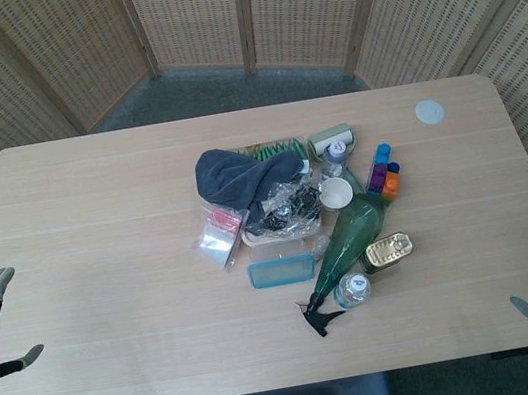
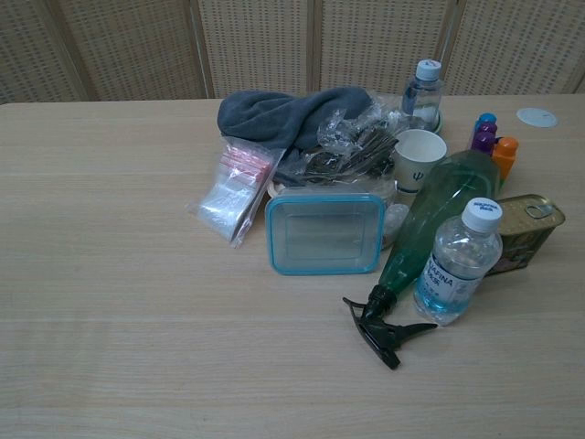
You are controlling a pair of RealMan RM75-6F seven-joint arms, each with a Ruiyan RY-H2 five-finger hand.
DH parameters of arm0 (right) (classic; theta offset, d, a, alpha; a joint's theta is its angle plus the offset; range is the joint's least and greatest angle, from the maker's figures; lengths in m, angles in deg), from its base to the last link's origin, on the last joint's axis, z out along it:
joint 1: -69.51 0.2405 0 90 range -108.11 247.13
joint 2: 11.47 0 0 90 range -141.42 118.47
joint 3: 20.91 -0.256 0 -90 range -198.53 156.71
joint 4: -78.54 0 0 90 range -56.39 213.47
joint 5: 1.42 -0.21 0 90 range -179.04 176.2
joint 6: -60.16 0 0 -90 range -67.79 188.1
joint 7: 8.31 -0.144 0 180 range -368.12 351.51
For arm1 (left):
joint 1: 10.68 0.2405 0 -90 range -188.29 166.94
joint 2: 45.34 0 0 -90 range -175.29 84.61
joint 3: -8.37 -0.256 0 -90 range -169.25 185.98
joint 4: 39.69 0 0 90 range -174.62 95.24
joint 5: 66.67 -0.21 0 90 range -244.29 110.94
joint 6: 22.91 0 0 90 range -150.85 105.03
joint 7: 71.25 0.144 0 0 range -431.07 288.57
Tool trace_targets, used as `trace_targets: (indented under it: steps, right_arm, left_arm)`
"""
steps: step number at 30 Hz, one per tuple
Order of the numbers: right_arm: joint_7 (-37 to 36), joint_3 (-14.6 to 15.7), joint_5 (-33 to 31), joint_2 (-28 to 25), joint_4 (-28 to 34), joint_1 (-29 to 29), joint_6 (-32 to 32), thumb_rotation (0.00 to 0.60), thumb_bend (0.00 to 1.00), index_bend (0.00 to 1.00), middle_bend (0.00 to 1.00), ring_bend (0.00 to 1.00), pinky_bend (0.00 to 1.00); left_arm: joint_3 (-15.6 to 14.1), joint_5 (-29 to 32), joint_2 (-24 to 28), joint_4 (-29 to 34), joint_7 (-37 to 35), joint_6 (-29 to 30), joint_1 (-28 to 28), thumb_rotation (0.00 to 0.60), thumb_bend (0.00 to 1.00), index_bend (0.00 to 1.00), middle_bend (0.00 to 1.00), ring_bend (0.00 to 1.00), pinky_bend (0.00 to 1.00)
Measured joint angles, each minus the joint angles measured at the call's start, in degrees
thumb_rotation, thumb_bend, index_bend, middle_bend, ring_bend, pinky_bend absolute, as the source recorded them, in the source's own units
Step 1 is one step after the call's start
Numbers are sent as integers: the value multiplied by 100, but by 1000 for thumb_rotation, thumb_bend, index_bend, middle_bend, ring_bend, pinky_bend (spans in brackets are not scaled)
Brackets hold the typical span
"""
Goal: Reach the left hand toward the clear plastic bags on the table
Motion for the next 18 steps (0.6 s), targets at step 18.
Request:
trace_targets:
  steps: [18]
  right_arm:
    - [-59,23,24,-36,32,-9,4,506,0,0,0,0,0]
  left_arm:
    - [348,48,-463,-738,208,-1441,-1057,600,0,0,0,0,0]
